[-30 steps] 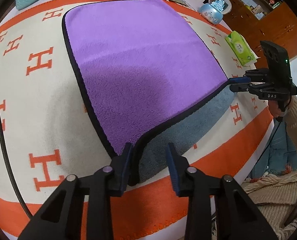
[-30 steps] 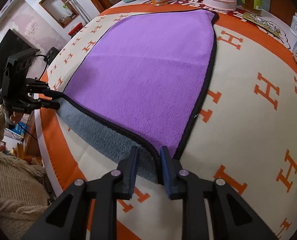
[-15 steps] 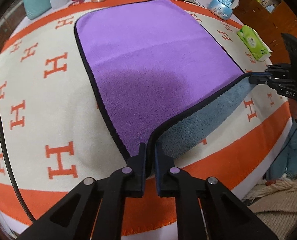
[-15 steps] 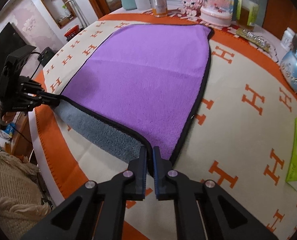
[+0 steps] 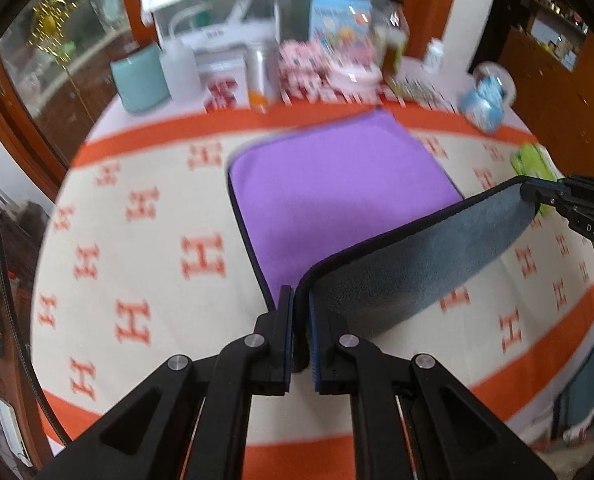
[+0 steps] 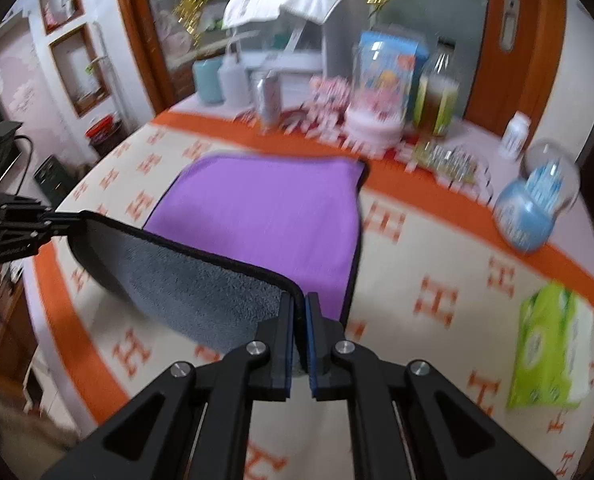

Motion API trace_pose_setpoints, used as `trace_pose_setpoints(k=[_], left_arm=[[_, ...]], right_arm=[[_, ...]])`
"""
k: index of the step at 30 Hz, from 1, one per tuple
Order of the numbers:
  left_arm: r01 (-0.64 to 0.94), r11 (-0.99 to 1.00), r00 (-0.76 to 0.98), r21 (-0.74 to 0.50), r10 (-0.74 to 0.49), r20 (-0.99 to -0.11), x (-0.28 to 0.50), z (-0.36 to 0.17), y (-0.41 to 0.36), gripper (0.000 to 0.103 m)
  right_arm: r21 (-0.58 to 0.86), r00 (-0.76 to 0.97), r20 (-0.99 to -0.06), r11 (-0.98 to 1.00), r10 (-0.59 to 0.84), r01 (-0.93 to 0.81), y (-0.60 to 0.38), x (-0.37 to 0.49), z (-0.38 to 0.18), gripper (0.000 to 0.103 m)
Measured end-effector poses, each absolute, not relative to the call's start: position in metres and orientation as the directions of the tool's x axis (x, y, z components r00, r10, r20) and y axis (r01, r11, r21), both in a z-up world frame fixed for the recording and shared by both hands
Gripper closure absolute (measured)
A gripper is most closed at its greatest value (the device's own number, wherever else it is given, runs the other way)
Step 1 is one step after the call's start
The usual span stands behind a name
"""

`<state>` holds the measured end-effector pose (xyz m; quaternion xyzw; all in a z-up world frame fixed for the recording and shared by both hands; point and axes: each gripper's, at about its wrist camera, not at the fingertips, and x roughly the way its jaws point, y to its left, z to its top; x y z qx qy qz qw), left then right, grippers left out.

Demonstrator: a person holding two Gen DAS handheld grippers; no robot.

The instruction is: Fold towel

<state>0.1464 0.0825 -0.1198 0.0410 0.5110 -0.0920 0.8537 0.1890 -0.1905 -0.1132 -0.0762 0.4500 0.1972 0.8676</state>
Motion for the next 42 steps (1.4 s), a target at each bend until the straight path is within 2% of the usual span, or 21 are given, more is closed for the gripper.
trace_pose_setpoints(k=[10, 24, 26, 27, 28, 29, 30, 31, 32, 34, 42], left_arm=[[0.113, 0.993, 0.580, 0.017, -0.052, -0.813, 0.238, -0.099, 0.093, 0.098], [-0.004, 1.000, 0.487, -0.007, -0.004, -0.873, 0.331, -0.183, 0.111, 0.098], [-0.013, 1.000, 0.477, -0.003, 0.003, -0.879, 0.338, -0.193, 0.112, 0.094], [-0.014, 1.000, 0.469, -0.004, 0.003, -0.883, 0.341, -0.198, 0.112, 0.094], [-0.025, 1.000, 0.457, 0.001, 0.012, -0.889, 0.345, -0.204, 0.113, 0.084], [-0.036, 0.999, 0.446, 0.000, 0.016, -0.895, 0.348, -0.207, 0.115, 0.065], [-0.048, 0.999, 0.439, -0.011, 0.012, -0.898, 0.349, -0.210, 0.117, 0.056], [-0.063, 0.998, 0.442, -0.024, 0.006, -0.897, 0.349, -0.211, 0.120, 0.043], [-0.072, 0.997, 0.448, -0.027, 0.008, -0.894, 0.348, -0.211, 0.122, 0.036], [-0.085, 0.996, 0.453, -0.022, 0.019, -0.891, 0.347, -0.211, 0.124, 0.028], [-0.106, 0.991, 0.456, -0.077, -0.020, -0.890, 0.332, -0.191, 0.127, 0.013]], right_arm=[[-0.042, 0.597, -0.791, 0.963, 0.130, -0.266, -0.163, 0.296, -0.117, 0.098], [-0.069, 0.533, -0.844, 0.975, 0.056, -0.212, -0.133, 0.378, -0.184, 0.098], [-0.090, 0.520, -0.854, 0.975, 0.029, -0.202, -0.130, 0.384, -0.194, 0.097], [-0.101, 0.516, -0.857, 0.976, 0.014, -0.195, -0.129, 0.386, -0.198, 0.093], [-0.114, 0.514, -0.858, 0.975, -0.001, -0.190, -0.128, 0.387, -0.200, 0.091], [-0.123, 0.515, -0.857, 0.975, -0.010, -0.186, -0.127, 0.387, -0.202, 0.084], [-0.127, 0.523, -0.852, 0.976, -0.015, -0.179, -0.127, 0.386, -0.202, 0.076], [-0.133, 0.539, -0.842, 0.976, -0.019, -0.173, -0.127, 0.384, -0.199, 0.073], [-0.139, 0.555, -0.831, 0.976, -0.022, -0.169, -0.127, 0.381, -0.196, 0.067], [-0.146, 0.578, -0.816, 0.975, -0.023, -0.168, -0.127, 0.378, -0.189, 0.060], [-0.131, 0.606, -0.796, 0.976, 0.000, -0.173, -0.123, 0.356, -0.162, 0.059]])
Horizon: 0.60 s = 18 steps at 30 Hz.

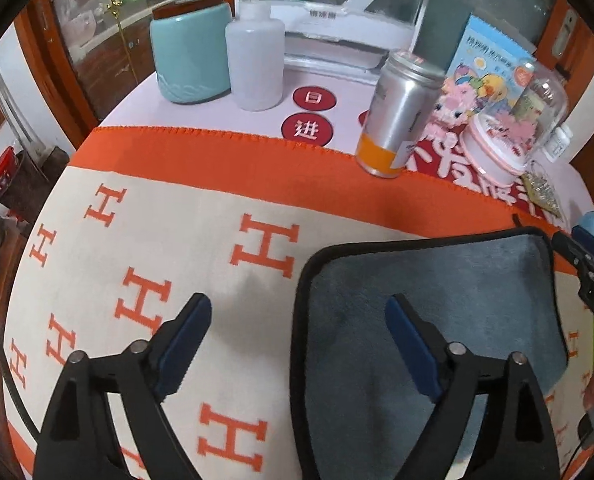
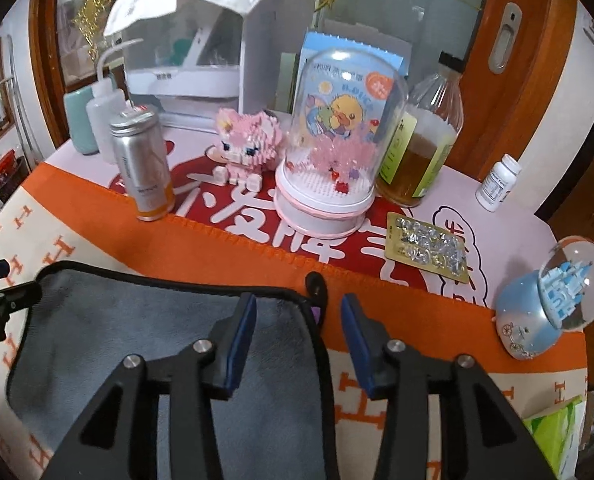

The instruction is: Fold towel

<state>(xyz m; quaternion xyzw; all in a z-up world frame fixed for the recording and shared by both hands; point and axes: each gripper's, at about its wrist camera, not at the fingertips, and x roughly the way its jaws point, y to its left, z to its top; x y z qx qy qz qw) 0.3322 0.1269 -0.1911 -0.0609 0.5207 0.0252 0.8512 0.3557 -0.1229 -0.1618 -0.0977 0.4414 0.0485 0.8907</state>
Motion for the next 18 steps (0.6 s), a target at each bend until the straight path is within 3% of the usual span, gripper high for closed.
trace_pose_setpoints(k=[8, 18], left_arm=[[-0.070, 0.992, 0.529, -0.104, -0.051, -0.847, 0.294, -0.148, 0.115, 0.002], [-0.036, 0.992, 0.600, -0.119, -0.074, -0.796, 0.238, -0.094, 0.100, 0.001]], right_arm=[[-0.084, 0.593, -0.805, 0.986, 0.018, -0.144, -0.127, 0.324, -0.139, 0.059], [-0.061, 0.616, -0.787, 0.992, 0.021, -0.111, -0.135, 0.265, -0.098, 0.056]])
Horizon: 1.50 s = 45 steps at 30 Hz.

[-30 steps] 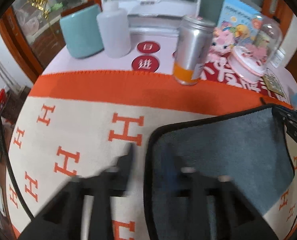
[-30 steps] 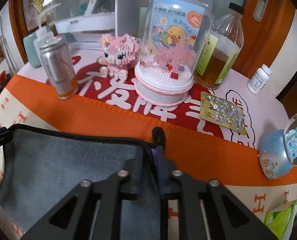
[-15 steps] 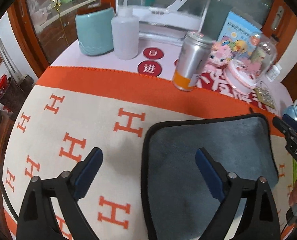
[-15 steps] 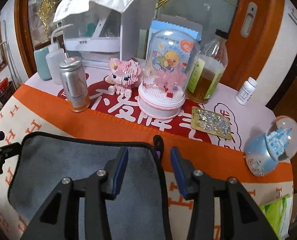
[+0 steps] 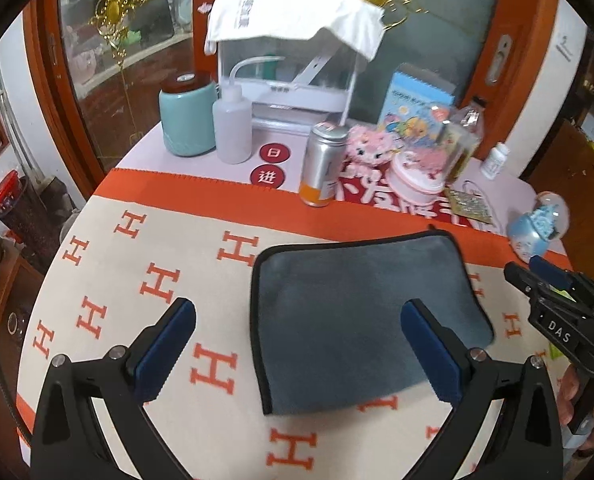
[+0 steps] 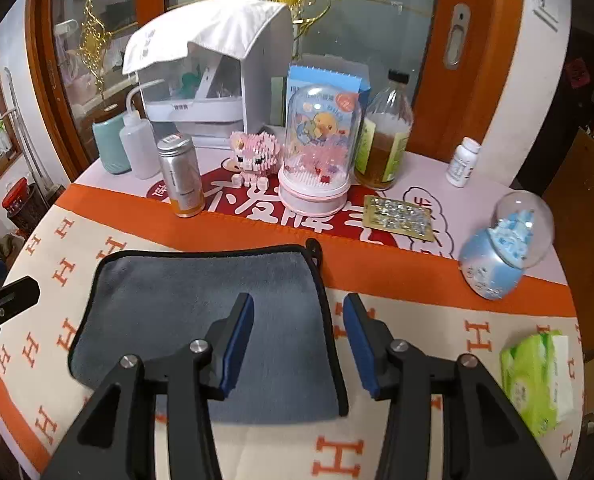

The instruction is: Fold towel

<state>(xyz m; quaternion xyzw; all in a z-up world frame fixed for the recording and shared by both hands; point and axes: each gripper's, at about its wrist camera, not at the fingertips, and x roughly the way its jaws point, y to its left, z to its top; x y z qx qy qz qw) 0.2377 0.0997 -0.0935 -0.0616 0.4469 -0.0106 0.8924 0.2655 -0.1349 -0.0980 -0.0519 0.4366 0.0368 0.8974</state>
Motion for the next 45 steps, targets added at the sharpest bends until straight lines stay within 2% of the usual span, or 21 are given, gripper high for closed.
trace_pose_setpoints(k=[6, 23, 25, 28, 34, 45], left_arm=[[-0.005, 0.995, 0.635, -0.102, -0.076, -0.769, 0.203, -0.065, 0.084, 0.001], [0.044, 0.992, 0.732, -0.122, -0.115, -0.671, 0.090, 0.009, 0.057, 0.001], [0.046, 0.991, 0.734, -0.129, -0.121, -0.669, 0.082, 0.013, 0.056, 0.001], [0.043, 0.989, 0.741, -0.145, -0.129, -0.659, 0.068, 0.020, 0.057, 0.001], [0.059, 0.987, 0.755, -0.148, -0.141, -0.640, 0.049, 0.032, 0.053, 0.001], [0.051, 0.991, 0.706, -0.125, -0.125, -0.697, 0.029, 0.030, 0.055, 0.001]], right_arm=[[-0.047, 0.652, -0.758, 0.997, 0.009, -0.068, -0.141, 0.230, -0.066, 0.044], [-0.004, 0.708, -0.706, 1.000, 0.015, -0.025, -0.160, 0.117, 0.000, 0.042], [0.006, 0.709, -0.705, 1.000, 0.025, -0.030, -0.161, 0.108, 0.003, 0.040], [0.019, 0.716, -0.697, 0.999, 0.042, -0.039, -0.163, 0.095, 0.007, 0.032], [0.059, 0.714, -0.696, 0.997, 0.074, -0.046, -0.165, 0.071, 0.013, 0.031], [0.037, 0.701, -0.712, 0.999, 0.047, -0.029, -0.150, 0.032, 0.012, 0.031]])
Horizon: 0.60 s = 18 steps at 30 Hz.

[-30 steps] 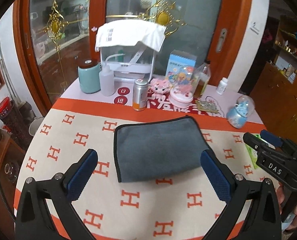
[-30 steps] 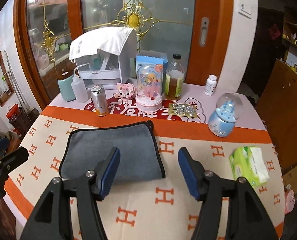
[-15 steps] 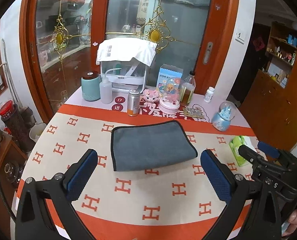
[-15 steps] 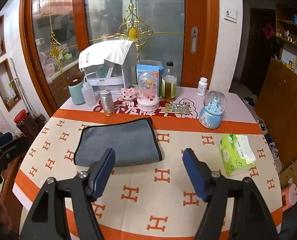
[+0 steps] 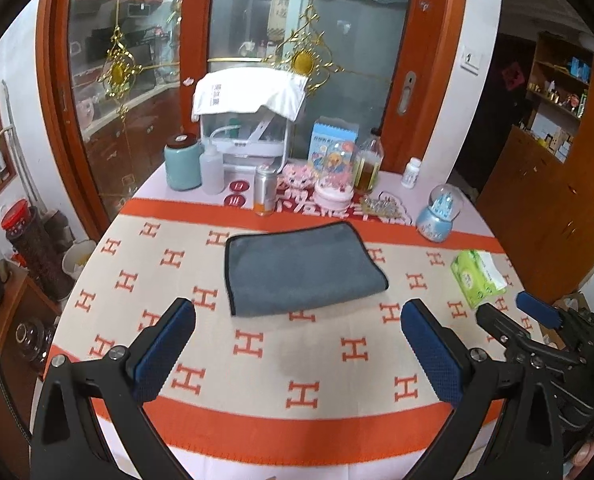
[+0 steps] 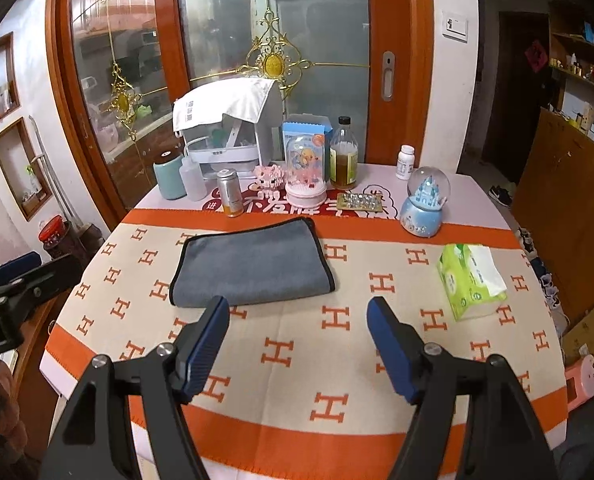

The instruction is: Fold towel

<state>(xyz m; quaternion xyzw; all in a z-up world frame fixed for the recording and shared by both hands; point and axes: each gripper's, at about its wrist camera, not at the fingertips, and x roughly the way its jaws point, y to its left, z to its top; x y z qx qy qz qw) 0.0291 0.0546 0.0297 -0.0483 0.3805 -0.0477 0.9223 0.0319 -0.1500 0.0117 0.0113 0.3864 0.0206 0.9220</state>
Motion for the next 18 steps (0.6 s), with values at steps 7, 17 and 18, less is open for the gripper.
trace_pose_setpoints(k=[7, 17, 18], left_arm=[[0.018, 0.996, 0.668, -0.089, -0.079, -0.740, 0.015, 0.016, 0.060, 0.001], [0.009, 0.996, 0.613, -0.084, -0.072, -0.787, 0.007, -0.002, 0.062, 0.001], [0.007, 0.997, 0.610, -0.081, -0.068, -0.790, 0.006, -0.003, 0.062, 0.001]], right_arm=[[0.038, 0.662, -0.749, 0.999, 0.031, -0.004, -0.140, 0.013, 0.003, 0.031], [0.046, 0.643, -0.766, 0.997, 0.000, 0.055, -0.135, 0.003, 0.000, 0.031], [0.047, 0.643, -0.766, 0.997, -0.001, 0.057, -0.134, 0.002, 0.001, 0.031]])
